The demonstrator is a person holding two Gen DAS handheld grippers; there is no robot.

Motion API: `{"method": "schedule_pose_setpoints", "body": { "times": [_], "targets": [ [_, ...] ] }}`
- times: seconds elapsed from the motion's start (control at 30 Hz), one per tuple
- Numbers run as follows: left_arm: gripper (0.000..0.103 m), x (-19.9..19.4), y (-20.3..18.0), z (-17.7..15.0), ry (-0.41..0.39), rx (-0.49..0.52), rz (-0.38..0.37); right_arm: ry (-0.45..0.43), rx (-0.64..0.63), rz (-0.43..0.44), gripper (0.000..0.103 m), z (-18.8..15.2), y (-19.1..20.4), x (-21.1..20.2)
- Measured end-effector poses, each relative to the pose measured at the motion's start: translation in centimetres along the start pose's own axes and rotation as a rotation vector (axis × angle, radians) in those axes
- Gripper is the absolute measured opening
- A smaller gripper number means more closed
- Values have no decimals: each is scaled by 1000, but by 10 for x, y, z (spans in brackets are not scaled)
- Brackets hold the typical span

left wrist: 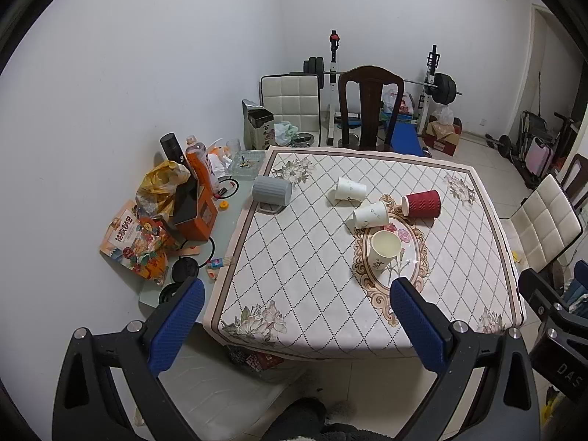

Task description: Flip cup upright

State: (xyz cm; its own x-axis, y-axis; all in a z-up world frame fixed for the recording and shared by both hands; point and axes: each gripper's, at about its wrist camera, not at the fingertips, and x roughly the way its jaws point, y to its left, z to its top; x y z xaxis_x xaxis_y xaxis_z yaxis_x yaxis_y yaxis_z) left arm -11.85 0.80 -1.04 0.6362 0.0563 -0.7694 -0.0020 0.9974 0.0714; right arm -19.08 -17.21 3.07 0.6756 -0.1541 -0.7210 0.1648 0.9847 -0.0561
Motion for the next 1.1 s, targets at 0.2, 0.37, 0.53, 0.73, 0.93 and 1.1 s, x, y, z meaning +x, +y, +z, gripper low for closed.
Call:
{"method": "schedule_pose_setpoints", "body": {
  "times": [0.2, 0.37, 0.53, 0.73, 0.93, 1.1],
  "targets": [
    [103, 0, 0, -1, 3, 0, 0, 3, 0, 2, 103, 0, 1, 2],
    [103, 0, 0, -1, 2, 2, 1, 5, -1, 5, 103, -1, 3, 4],
    [103, 0, 0, -2, 3, 1, 3, 15, -3, 7, 103, -5, 6, 8],
    [103, 0, 0, -4, 4, 0, 1, 27, 2, 12, 103, -8, 5, 11],
    [103, 0, 0, -6, 5, 2, -1, 27, 0, 9, 103, -8, 5, 12],
    [103, 1, -1, -7, 5, 0, -3, 28, 2, 6, 103, -9, 4, 13]
  ]
}}
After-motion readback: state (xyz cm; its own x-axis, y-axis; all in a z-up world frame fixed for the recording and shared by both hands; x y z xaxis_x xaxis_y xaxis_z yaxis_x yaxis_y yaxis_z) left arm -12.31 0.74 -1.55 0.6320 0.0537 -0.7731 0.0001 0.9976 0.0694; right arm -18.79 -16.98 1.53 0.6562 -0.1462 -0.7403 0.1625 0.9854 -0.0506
